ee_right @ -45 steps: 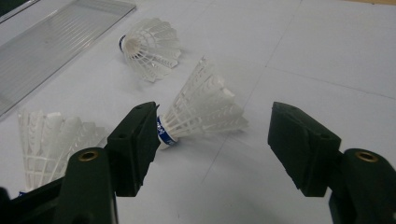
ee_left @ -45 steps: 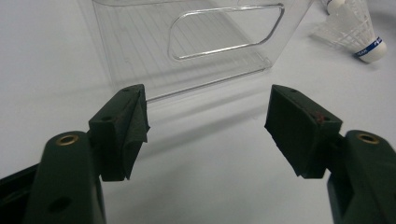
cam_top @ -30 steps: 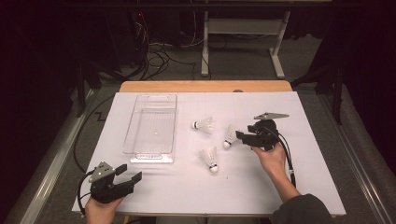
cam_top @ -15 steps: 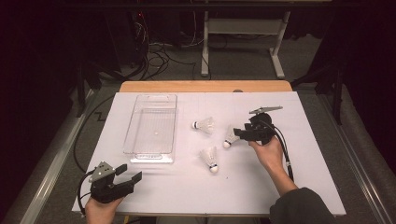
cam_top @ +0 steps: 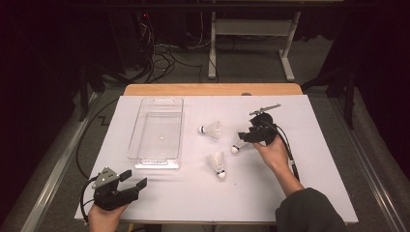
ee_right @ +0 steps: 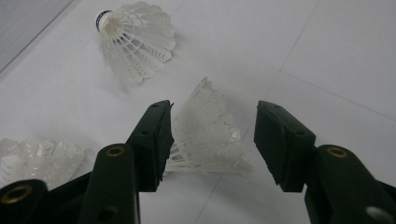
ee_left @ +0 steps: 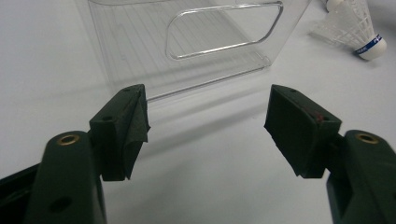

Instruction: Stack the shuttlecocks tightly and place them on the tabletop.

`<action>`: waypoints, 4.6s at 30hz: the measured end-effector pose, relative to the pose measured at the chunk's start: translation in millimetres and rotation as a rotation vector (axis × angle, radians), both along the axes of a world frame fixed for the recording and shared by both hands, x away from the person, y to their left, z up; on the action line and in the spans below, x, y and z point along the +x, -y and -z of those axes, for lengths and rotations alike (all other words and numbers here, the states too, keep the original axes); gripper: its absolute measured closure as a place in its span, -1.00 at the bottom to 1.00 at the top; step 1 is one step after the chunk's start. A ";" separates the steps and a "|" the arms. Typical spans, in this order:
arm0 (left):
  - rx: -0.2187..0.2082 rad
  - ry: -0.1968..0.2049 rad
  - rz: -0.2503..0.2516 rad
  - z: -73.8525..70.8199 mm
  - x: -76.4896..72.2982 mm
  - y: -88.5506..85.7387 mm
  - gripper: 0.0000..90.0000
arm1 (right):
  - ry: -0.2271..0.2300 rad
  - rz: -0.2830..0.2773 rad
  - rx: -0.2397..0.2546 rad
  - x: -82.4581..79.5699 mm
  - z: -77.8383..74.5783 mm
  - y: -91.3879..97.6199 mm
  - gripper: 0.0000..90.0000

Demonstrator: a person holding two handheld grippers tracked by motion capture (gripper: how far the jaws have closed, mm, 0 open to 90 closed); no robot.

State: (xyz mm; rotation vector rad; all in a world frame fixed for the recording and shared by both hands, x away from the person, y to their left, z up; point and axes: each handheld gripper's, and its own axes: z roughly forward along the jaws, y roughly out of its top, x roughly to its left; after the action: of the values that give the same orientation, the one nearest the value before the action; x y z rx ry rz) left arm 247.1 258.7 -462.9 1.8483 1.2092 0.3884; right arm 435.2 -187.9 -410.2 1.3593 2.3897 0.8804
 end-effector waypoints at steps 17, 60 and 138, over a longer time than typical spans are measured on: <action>0.001 0.000 0.002 0.0 0.0 0.4 -0.31 | -0.042 -0.016 -0.026 5.3 1.0 -5.8 0.35; 0.004 0.000 -0.002 0.2 -0.1 0.9 -0.32 | -0.117 -0.096 0.020 -9.7 -2.1 9.0 1.00; 0.022 0.008 0.008 0.3 0.3 1.9 -0.30 | -0.008 -0.065 0.170 19.9 -7.0 -36.3 1.00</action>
State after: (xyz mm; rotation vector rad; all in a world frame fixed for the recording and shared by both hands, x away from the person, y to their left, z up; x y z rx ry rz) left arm 247.4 256.9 -463.2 1.8677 1.1967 0.4053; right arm 455.1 -151.6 -403.2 1.3521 2.4250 1.1199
